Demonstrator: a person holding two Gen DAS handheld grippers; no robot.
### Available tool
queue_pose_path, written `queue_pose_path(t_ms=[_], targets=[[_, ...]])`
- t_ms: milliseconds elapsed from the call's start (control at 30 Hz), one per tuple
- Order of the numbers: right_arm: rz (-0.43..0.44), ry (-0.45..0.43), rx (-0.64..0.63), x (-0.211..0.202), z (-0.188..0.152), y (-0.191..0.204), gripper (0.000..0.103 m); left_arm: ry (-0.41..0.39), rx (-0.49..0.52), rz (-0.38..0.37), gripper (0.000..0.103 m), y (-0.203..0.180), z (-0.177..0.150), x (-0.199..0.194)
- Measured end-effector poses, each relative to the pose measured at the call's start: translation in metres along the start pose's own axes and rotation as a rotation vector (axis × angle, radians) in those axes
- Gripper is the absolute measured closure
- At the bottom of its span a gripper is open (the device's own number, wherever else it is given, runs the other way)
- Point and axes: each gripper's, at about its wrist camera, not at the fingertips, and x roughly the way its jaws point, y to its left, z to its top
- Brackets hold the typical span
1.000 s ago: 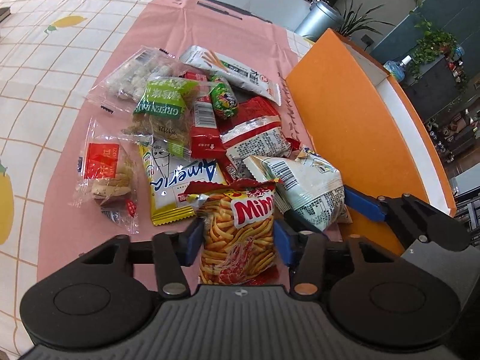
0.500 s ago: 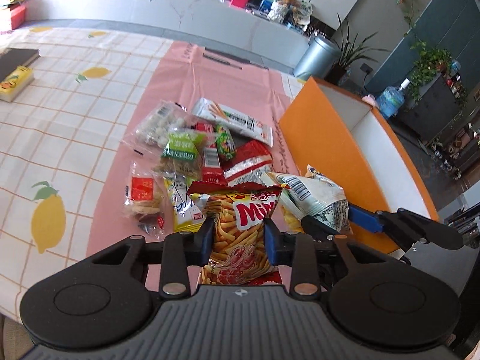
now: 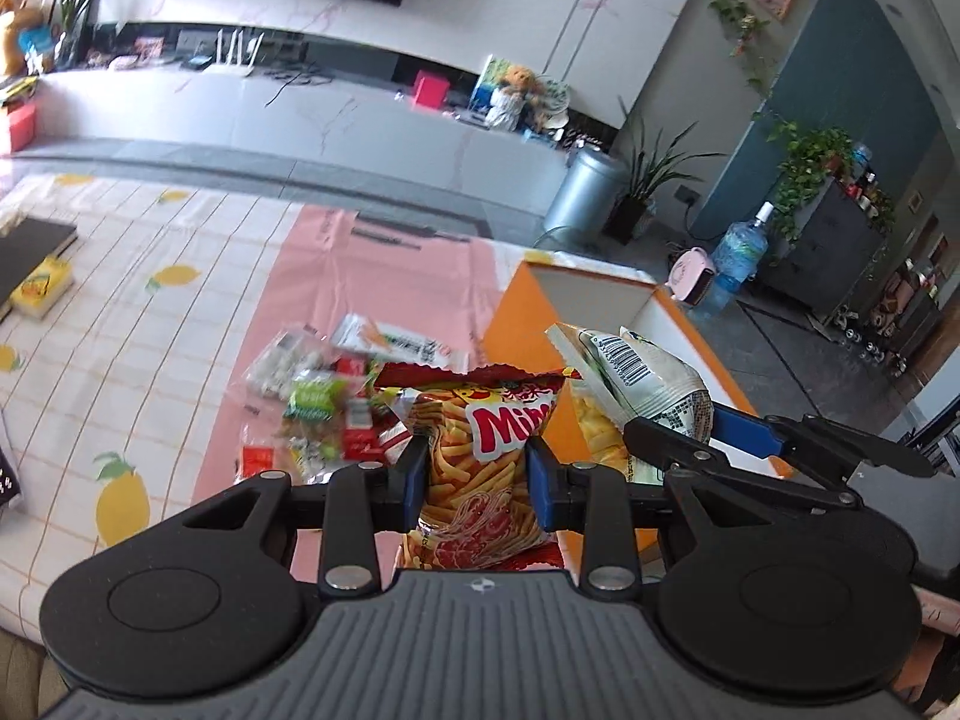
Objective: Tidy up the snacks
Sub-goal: 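Carry both bags into the orange box and open both tools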
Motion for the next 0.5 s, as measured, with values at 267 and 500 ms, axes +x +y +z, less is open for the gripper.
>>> queue_pose_path(t_ms=[267, 500], targets=[[-0.055, 0.023, 0.056, -0.024, 0.017, -0.057, 0.059, -0.005, 0.143, -0.047, 0.065, -0.055, 0.017, 0.011], [-0.104, 0.125, 0.061, -0.014, 0.019, -0.108, 0.059, 0.063, 0.272, -0.116, 0.065, -0.100, 0.024, 0.049]])
